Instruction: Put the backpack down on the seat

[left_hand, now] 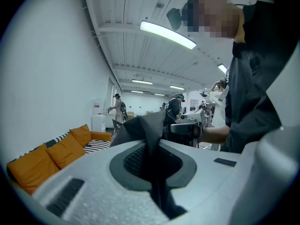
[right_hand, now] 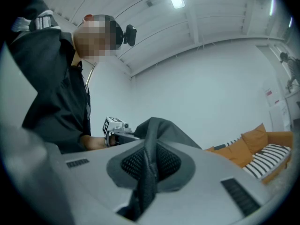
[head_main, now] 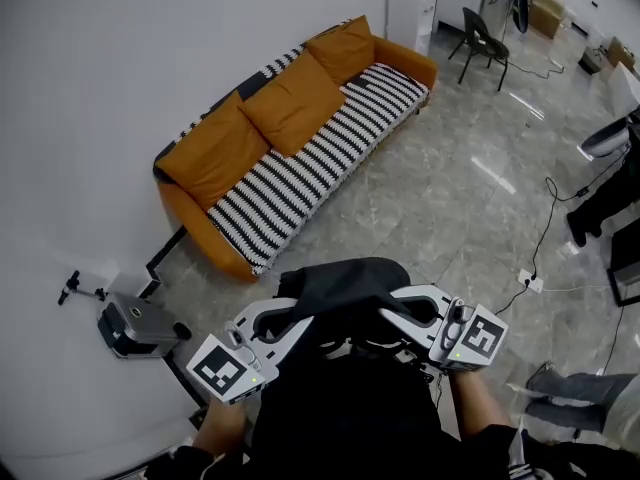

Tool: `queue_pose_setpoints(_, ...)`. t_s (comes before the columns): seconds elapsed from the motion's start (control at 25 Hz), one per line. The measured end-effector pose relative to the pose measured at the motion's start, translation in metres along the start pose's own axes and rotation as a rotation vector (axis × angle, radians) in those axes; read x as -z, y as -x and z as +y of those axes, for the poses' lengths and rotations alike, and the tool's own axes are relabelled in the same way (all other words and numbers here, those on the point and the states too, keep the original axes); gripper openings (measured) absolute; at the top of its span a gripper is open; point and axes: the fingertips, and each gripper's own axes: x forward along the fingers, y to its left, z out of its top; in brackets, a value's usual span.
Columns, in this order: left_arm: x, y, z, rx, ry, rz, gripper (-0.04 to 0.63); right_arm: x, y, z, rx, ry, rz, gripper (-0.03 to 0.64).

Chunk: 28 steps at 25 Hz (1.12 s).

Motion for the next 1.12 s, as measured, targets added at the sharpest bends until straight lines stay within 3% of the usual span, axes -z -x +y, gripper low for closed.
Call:
queue_pose_setpoints(0.56,0.005,-0.014,-0.009,0.004,0.038,0.013,0.029,0.006,0.015,-0.006,0.007,-0.021,-0.005,0.037)
queue_pose_setpoints(1.12,0.002,-0.054,0.028,0.057,0.053,0.006,0.029,0.004,0.016,-0.055,0.063,-0.040,0.007,0.037)
